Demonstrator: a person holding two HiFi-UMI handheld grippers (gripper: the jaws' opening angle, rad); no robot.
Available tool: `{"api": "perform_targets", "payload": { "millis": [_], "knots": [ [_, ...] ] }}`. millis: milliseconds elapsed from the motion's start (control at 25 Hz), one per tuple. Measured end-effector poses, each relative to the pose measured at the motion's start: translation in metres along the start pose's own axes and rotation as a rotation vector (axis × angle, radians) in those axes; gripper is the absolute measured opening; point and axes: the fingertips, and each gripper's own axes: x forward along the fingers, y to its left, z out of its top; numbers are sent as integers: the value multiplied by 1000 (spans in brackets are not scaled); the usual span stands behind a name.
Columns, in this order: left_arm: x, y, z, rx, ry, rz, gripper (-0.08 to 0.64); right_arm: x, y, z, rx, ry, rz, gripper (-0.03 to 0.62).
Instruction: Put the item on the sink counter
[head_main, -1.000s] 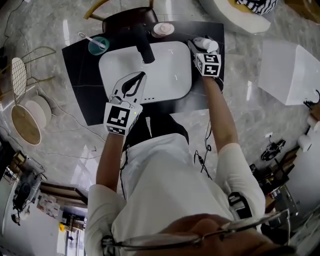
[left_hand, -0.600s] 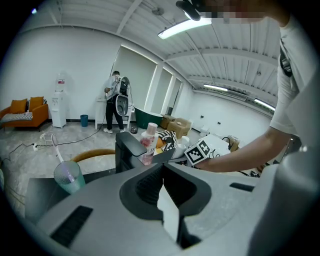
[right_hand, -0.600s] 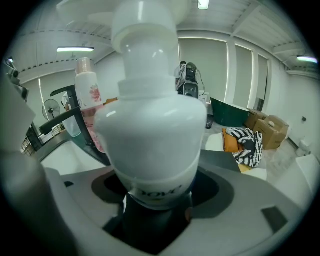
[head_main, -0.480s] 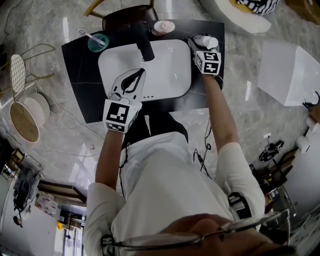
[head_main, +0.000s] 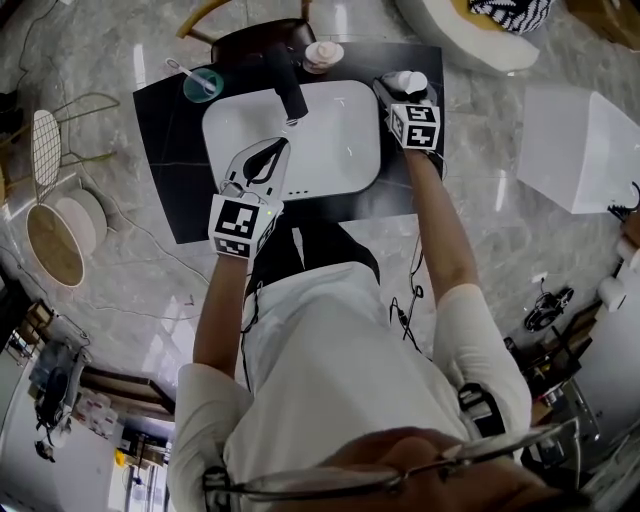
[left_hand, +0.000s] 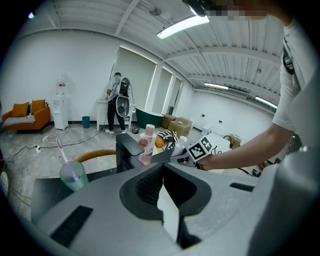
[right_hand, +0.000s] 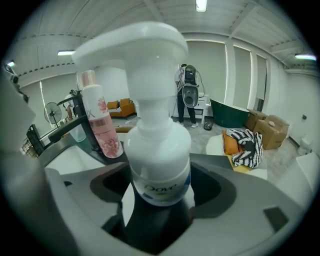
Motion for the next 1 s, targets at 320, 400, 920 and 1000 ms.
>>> {"api": "perform_targets", "payload": {
  "millis": [320,400,920,1000],
  "knots": [
    [-16,-22,15,53,-25,-19,5,-43,11,16,-2,-40,-4,388],
    [-20,-28,20,71,-29,-31,5,-54,16,21,-9,-47,-3,388],
    [-63,-48,36,145,-69,-121,5,-143,64,49,15,-97,-32,349],
    [-74,-50,38,156,-73,-135,5,-164,76,56,14,-119,-38,335]
  ]
}}
